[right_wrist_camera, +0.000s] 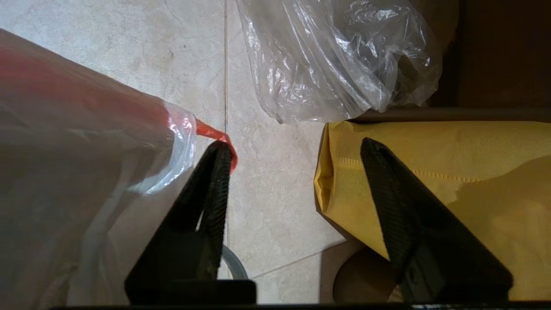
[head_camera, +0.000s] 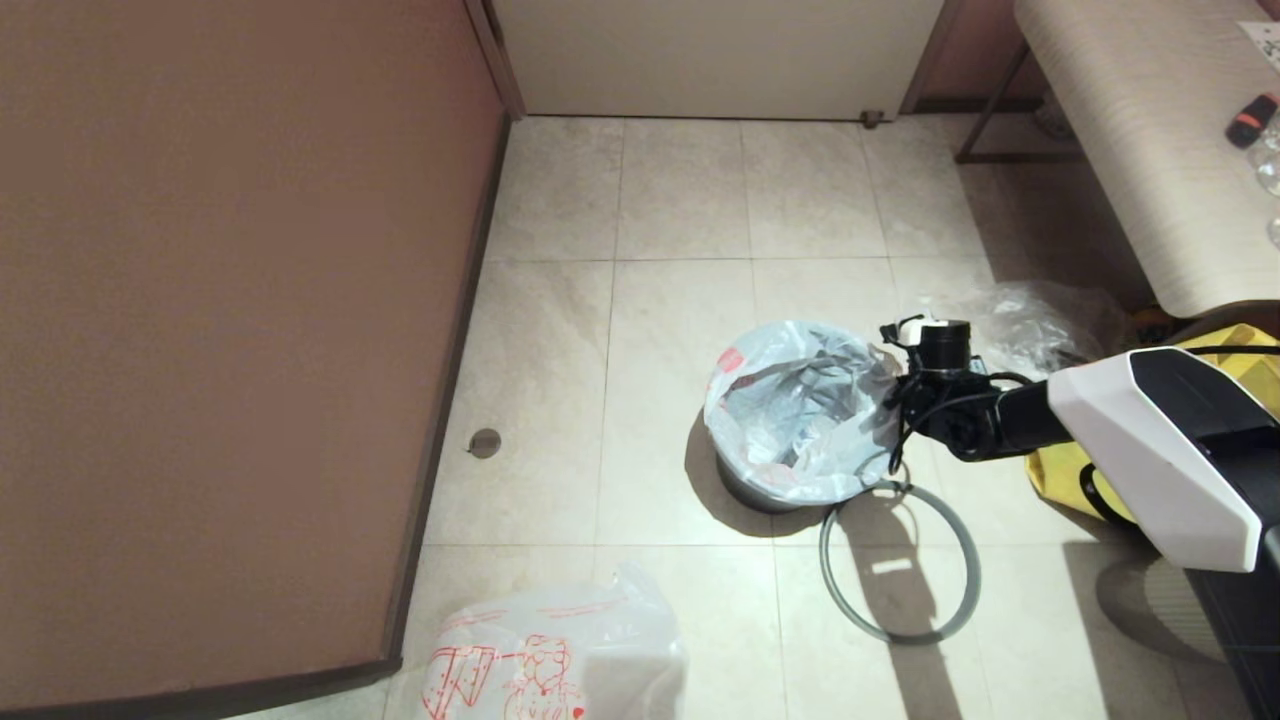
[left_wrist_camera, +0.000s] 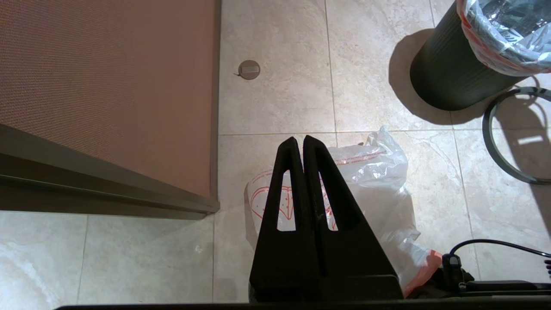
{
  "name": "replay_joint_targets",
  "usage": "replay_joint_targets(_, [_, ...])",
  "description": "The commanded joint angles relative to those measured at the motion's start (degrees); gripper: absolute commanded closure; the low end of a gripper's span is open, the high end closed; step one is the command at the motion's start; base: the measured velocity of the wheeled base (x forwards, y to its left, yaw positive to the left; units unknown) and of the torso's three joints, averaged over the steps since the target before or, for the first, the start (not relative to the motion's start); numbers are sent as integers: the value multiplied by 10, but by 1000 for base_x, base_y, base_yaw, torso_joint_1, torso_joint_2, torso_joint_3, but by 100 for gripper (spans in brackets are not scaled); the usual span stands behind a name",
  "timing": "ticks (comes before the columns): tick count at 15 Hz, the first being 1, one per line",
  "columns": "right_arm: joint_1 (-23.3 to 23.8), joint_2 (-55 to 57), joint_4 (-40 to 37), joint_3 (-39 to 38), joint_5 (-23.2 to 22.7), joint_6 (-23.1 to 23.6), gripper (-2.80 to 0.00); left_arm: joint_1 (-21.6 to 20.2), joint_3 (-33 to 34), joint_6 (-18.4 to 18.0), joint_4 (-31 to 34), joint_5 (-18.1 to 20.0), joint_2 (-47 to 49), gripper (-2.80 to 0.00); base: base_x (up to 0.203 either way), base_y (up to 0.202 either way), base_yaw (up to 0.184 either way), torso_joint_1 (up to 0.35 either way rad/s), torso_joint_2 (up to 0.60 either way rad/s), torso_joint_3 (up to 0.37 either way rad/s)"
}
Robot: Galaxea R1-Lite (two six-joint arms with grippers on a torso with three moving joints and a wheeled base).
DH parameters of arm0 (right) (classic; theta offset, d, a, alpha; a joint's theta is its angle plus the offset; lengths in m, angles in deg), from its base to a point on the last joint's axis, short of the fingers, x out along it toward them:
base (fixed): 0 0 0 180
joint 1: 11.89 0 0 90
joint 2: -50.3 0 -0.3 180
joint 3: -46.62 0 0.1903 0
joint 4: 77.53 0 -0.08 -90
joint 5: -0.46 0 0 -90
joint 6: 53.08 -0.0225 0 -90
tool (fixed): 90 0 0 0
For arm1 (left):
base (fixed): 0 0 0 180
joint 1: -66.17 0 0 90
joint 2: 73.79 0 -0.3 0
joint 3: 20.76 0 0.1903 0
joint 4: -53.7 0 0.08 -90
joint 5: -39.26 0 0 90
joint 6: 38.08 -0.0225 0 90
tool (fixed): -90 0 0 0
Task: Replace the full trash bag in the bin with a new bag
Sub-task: Place the trash bag on the floor
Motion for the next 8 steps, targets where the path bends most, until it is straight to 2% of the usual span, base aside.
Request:
replay_joint_targets(1, [-2, -4, 2, 0, 6, 1, 0, 0, 0, 0, 0, 0, 1, 0, 0, 0, 0, 0, 0, 0])
replay_joint_targets(8, [-29, -50, 7, 3, 84, 2, 0, 0, 0, 0, 0, 0, 1, 0, 0, 0, 0, 0, 0, 0])
